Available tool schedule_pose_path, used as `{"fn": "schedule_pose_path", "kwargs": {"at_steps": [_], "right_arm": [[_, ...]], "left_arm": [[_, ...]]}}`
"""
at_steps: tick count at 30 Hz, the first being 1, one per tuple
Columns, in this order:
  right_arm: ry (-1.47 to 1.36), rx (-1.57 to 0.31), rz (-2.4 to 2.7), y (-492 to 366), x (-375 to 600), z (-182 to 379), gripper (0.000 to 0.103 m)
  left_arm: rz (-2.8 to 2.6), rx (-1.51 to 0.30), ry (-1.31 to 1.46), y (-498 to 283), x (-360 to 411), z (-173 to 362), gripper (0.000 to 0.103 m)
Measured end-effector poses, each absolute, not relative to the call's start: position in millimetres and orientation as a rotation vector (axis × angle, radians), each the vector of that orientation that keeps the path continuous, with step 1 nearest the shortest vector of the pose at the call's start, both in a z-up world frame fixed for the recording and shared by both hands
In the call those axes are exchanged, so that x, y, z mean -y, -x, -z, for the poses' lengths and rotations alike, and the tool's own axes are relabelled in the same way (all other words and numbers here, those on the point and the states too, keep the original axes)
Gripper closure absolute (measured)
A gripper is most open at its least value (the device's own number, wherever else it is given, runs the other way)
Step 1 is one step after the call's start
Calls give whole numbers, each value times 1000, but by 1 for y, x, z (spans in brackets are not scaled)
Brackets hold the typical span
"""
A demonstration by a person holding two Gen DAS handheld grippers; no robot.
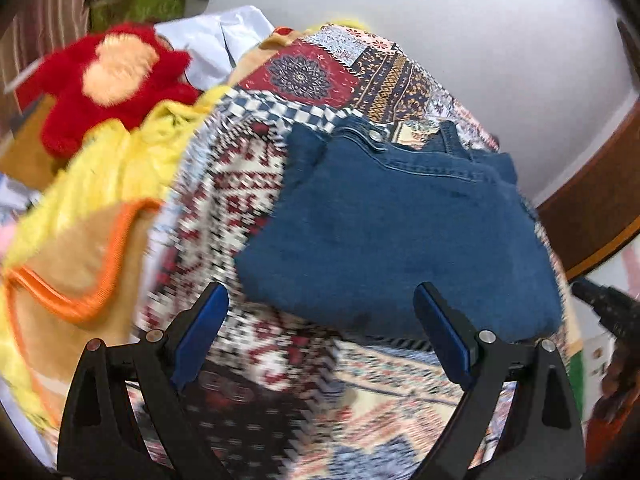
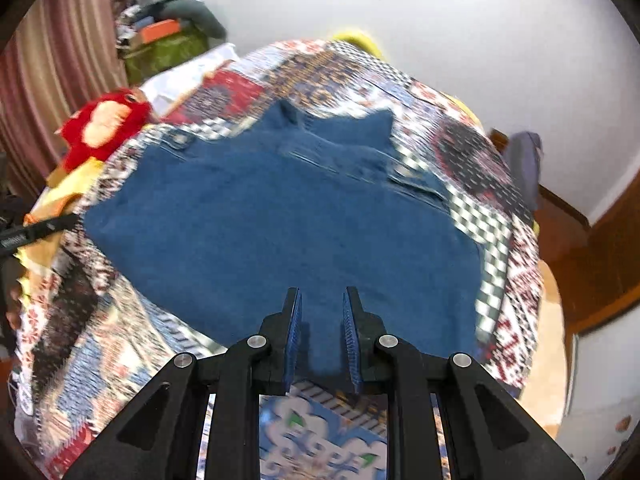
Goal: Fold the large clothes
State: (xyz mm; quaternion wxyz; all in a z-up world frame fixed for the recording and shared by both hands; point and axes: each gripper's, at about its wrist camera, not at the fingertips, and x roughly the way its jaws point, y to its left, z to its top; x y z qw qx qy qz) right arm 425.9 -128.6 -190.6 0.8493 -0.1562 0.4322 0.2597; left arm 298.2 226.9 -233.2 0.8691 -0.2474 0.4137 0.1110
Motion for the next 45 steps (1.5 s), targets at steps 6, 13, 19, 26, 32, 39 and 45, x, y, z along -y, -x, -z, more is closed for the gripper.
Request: {"fn": "schedule_pose_path", "kwargs": {"at_steps": [6,13,19,26,32,39,45], "right_arm": [[349,-960,-618,-428,94,214,87],[328,-1072,-647,-442,85,268,87],[279,-1095,-696,-450,93,269,87],[123,-1163,-727,-463,105,270,87],[65,-1229,-720,-469,109,264,87],[121,-1166,-757,-454,95,221,87],[-14,-1149,-885,-443,63,202,87]], "left_arm": [[-168,-891,648,-312,-204,263,9],[-100,-891,800,-338,-205,297,11],[-91,-825,993,-356,-225,322,12],[-156,-798,975,-368,-235,323,38],[-252,-733,706,-366,-211,278,57],[-256,-545,519,-342,-191,193,70],[-297,-443,395,-310,-184,140,73]]}}
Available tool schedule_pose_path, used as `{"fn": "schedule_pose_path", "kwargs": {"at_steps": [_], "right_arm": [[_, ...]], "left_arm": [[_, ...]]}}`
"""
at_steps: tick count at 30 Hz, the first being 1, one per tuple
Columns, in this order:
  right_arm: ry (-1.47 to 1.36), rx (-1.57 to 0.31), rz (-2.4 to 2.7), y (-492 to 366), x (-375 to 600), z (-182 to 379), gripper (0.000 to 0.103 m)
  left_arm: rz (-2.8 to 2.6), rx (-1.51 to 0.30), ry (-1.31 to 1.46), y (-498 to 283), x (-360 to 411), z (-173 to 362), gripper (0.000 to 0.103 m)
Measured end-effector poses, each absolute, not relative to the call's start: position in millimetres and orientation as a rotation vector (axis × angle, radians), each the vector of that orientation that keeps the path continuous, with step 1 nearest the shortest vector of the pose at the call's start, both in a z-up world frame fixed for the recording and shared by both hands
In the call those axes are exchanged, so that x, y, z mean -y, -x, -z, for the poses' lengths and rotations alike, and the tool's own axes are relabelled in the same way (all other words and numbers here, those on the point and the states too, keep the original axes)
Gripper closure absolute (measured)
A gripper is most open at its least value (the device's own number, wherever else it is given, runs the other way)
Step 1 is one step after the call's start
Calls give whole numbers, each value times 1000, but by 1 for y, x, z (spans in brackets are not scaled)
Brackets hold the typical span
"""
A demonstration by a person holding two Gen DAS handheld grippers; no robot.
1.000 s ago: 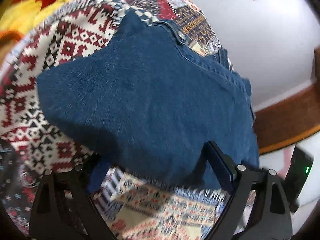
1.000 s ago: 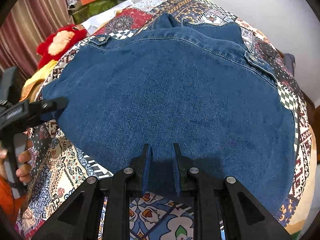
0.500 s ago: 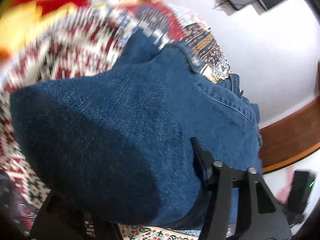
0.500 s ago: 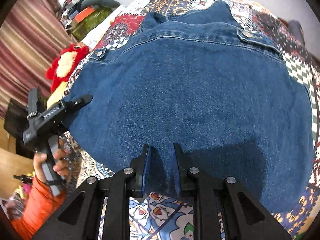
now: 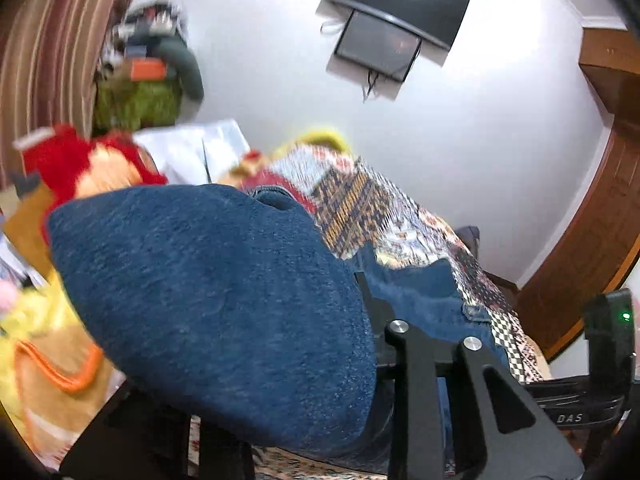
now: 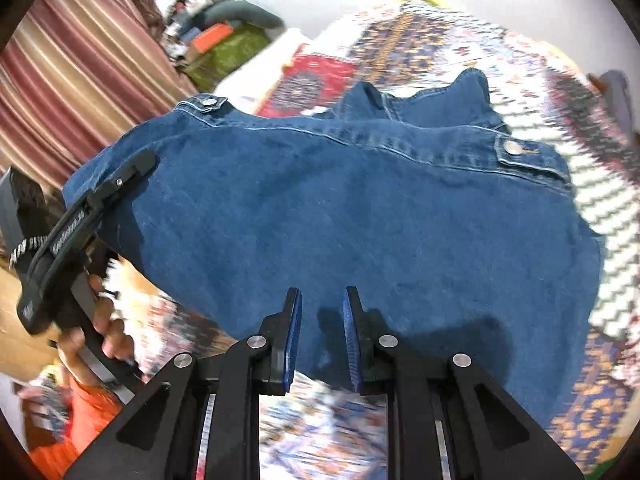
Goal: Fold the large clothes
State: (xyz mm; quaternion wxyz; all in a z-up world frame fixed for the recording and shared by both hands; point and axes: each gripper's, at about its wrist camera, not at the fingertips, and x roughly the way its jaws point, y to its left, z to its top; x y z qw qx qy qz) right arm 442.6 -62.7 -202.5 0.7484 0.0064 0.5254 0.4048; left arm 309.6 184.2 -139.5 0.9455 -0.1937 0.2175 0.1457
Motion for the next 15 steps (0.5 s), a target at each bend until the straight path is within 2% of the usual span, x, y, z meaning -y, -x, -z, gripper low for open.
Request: {"fn": "schedule_pose_path", "kwargs": {"at_steps": [5,10,15], "right_arm": [[-214,-1285,-973,-443,27,236,87],[-275,-1408,-974,-443,0,284,87],[-273,-1471,-985,-445,2,300,87]], "left_arm": [[-354,-434,250,-300,-175,127,73],[-348,-480,147,-310,-158,136,73],[-327,-488,68,-328,-129,139,74]]}}
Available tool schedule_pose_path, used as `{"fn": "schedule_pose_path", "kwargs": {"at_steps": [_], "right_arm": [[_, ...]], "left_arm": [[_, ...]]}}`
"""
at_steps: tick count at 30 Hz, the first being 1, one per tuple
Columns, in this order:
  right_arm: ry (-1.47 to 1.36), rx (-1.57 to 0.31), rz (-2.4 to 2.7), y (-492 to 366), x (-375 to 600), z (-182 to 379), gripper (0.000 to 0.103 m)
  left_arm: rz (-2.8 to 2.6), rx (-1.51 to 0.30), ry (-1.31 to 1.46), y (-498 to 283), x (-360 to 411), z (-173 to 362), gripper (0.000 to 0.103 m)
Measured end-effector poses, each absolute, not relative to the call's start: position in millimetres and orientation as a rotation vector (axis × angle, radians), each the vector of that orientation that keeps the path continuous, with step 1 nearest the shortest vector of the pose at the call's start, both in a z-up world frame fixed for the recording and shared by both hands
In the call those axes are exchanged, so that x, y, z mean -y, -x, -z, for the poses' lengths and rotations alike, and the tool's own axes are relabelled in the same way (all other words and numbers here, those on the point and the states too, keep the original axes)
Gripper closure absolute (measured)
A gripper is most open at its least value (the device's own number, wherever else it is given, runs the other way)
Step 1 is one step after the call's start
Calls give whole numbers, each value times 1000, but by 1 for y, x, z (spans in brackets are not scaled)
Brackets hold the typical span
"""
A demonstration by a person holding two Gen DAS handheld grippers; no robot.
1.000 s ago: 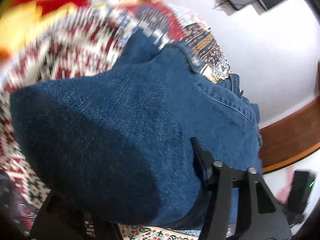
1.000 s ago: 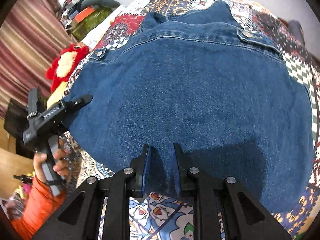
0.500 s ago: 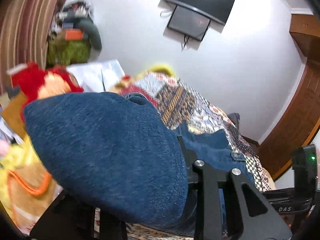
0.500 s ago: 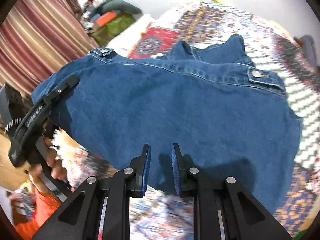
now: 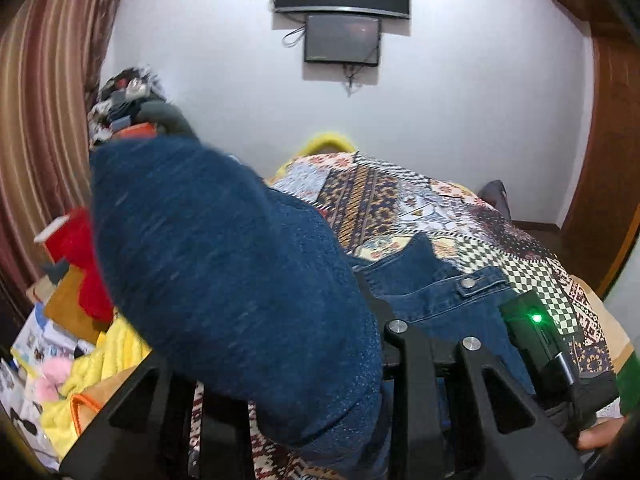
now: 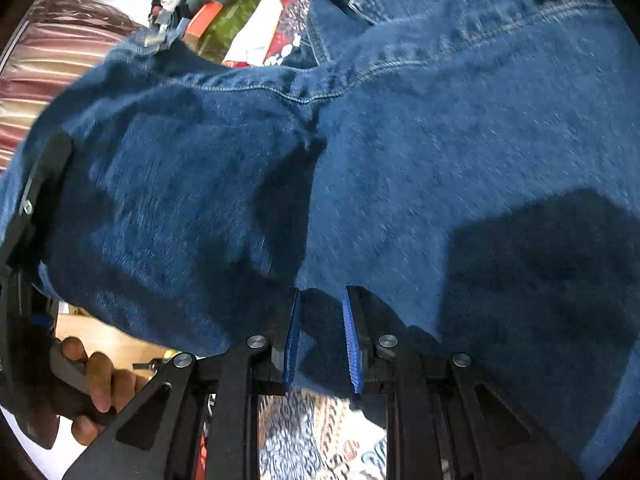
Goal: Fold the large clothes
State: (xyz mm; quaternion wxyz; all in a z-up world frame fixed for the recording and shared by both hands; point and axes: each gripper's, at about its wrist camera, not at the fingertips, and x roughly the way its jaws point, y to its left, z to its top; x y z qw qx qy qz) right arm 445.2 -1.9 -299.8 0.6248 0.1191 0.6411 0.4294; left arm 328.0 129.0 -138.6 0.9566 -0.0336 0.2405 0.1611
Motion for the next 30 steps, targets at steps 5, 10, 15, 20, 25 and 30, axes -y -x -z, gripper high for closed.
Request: {"fn": "schedule_pose_path", "kwargs": {"at_steps": [5,10,15,20,25,30], "right_arm": [[-153,-1371,-904,-440,47,270,87],[-124,-1212,-741,-434,144,235,87],[-95,-1112,-528,-428,234,210,87],[-128,-1091,-440,-410,295,202,87],[-175,-1115,-445,-391,317,213,87],[-177,-1114,-473,-377,316,210,87]], "left_arm": [[-246,-442,-26,-347,-83,121,74],[-149,-405,-154,-369,-15,115,75],[-13,-436,-268,-385,52,132,75],[129,-565,-403,-387,108,177,75],[201,-677,-528,-376,135,221,75],[211,-757,-560,-361,138,240,61]]}}
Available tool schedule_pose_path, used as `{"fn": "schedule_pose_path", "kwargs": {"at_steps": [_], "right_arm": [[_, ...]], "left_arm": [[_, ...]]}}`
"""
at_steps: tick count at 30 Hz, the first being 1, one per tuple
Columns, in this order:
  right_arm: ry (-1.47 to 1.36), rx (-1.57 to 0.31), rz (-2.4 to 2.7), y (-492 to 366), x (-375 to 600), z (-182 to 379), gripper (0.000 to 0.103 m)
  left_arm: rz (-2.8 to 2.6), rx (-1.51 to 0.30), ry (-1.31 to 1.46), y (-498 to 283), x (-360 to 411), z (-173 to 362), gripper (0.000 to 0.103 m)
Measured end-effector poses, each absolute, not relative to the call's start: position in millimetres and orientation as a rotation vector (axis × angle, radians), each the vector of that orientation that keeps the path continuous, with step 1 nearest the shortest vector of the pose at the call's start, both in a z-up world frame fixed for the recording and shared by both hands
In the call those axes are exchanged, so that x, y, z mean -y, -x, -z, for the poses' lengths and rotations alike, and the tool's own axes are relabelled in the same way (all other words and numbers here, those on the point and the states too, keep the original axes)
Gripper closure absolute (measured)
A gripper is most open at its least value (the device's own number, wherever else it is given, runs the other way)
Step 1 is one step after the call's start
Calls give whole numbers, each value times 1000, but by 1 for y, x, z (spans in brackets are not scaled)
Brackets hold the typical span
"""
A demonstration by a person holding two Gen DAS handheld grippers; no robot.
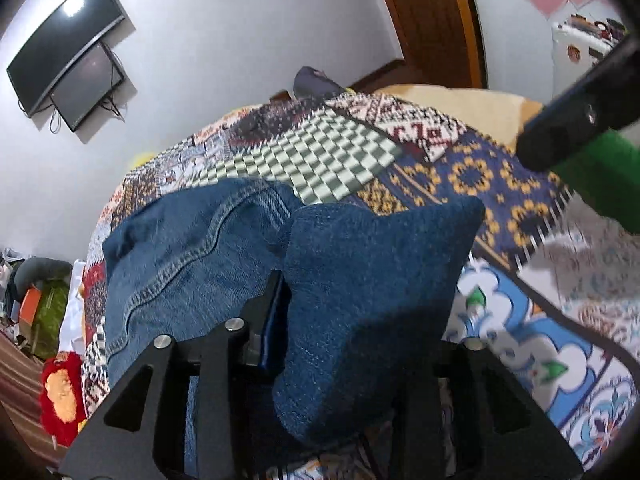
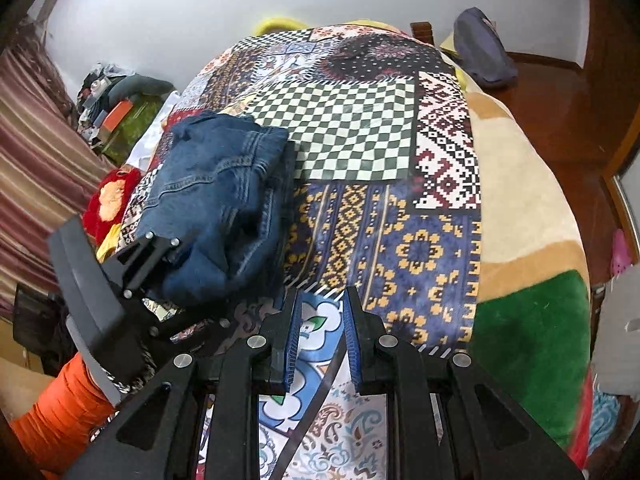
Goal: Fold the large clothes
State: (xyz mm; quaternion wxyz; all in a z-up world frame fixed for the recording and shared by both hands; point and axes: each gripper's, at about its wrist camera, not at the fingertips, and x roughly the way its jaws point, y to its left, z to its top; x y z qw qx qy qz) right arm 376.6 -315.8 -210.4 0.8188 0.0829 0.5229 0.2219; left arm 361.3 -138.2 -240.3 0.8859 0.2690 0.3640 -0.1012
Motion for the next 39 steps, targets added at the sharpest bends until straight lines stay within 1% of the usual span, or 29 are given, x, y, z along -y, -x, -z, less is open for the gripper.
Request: {"fn": "schedule_pose_path", "kwargs": {"at_steps": [1,2,3,4,5,10,14,18,22,24,27,30,33,38,39], "right_arm": [[-171,-1111,-472,-377,314,210,87],[-162,-1110,-475,-377,313,210,87],[-155,-1106,-479,-377,310,207,87],[-152,-1102,-483,-378,308,206,87],[-150,-1097,-488,-379,305,204,87],[-133,-1053,-537,-379,285,185,87],[-101,-1024,-597,-381,254,174,87],[-31,-1014,-644,-385,214,177,87],[72,-1057,-669,-392,175,202,87],[134,-1084,-650,-396,163,222,87],[194,-1067,-638,-397,161,237,87],[180,-1070,-667,-398,172,244,87],[228,-1060,-650,-395,182,249,87],[265,-1074,-593,-387,199,258,87],[322,-1067,-517,-385,202,262,83]], "left_arm": [[210,-768,-553,-358,138,240,52],[208,-776,-548,-355,139,239,37],[212,-781,-541,-350,141,236,27],[211,-772,-537,-345,142,232,10],[206,-761,-534,-342,139,228,6],[167,-723,-472,-322,112,201,5],[64,-713,-369,-319,58,174,3],[-28,-735,-256,-325,-1,161,1],[-70,-815,-138,-334,-49,174,1],[-62,-889,-72,-340,-66,192,1],[-19,-966,43,-341,-77,218,1],[2,-967,145,-334,-84,231,0],[24,-977,210,-330,-90,240,0],[28,-980,158,-321,-84,245,0],[28,-983,149,-319,-84,245,0]]}}
